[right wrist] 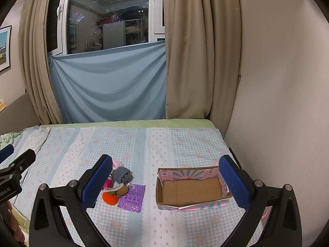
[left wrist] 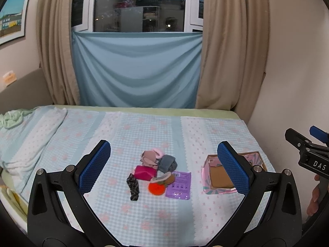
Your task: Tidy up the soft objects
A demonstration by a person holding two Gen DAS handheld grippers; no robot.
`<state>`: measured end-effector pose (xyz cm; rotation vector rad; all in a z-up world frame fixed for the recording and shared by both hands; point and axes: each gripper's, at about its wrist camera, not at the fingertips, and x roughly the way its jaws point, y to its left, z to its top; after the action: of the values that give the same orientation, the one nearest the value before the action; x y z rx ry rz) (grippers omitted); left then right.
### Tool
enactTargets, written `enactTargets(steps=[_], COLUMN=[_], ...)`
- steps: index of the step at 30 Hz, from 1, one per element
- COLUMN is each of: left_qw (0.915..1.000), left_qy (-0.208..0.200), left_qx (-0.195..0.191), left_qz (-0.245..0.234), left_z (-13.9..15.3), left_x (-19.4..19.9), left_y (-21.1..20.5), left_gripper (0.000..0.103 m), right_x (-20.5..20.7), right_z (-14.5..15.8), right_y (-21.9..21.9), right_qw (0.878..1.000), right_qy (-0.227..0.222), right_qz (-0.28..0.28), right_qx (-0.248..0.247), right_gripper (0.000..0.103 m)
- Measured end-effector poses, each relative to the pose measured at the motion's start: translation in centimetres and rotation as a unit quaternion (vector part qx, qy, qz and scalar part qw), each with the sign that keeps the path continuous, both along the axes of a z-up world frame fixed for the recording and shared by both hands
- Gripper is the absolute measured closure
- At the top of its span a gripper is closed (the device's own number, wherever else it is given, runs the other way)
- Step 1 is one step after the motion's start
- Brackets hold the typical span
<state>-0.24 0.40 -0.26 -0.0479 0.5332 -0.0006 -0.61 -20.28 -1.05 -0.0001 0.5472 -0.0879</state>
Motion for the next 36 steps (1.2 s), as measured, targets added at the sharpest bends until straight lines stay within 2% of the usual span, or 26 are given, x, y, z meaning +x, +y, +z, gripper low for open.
enactTargets(steps=[36], left_qw=[1.0], left_qy=[-0.001], left_qx=[-0.001], left_qz=[0.004], left_z=[0.5], left_x=[-0.12], left_y=[-0.22], left_gripper=[0.0], right_x=[-0.12], right_z=[0.03], right_y=[-0.33], right_qw=[1.0], right_qy=[-0.003], right_qz=[0.0], right_qx=[0.003], right_gripper=[0.0])
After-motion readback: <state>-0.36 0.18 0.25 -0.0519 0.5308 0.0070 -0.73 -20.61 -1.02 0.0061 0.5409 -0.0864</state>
